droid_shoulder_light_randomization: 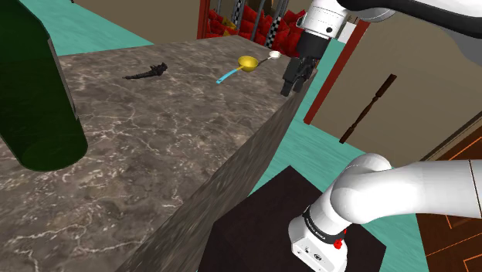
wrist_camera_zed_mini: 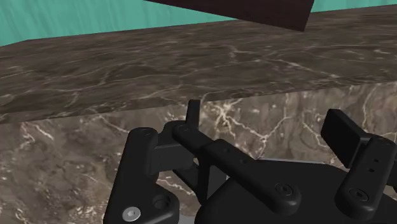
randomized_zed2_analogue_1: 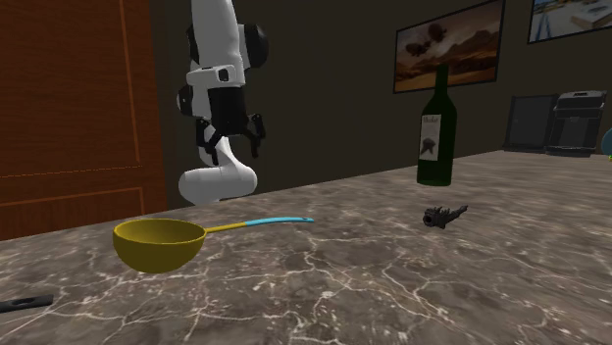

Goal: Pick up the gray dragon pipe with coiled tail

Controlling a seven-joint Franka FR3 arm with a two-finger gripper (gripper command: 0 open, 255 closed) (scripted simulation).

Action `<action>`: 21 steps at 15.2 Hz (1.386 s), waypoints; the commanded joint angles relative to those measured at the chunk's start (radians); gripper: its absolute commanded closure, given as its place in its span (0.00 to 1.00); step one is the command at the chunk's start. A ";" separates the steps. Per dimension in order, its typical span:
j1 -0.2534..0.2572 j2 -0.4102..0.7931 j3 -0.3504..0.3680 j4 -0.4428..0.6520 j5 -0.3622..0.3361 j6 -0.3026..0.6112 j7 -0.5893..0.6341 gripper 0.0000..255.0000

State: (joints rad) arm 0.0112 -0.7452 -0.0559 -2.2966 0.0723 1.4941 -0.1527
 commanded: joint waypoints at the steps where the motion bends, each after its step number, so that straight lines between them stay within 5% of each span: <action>1: 0.000 0.000 0.000 0.000 0.000 0.000 0.000 0.00; 12: -0.058 0.142 0.319 0.088 0.172 0.131 0.635 0.00; 21: -0.147 0.439 0.558 0.333 0.136 0.235 1.163 0.00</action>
State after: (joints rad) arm -0.1236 -0.3483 0.4777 -2.0010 0.2225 1.7214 0.9426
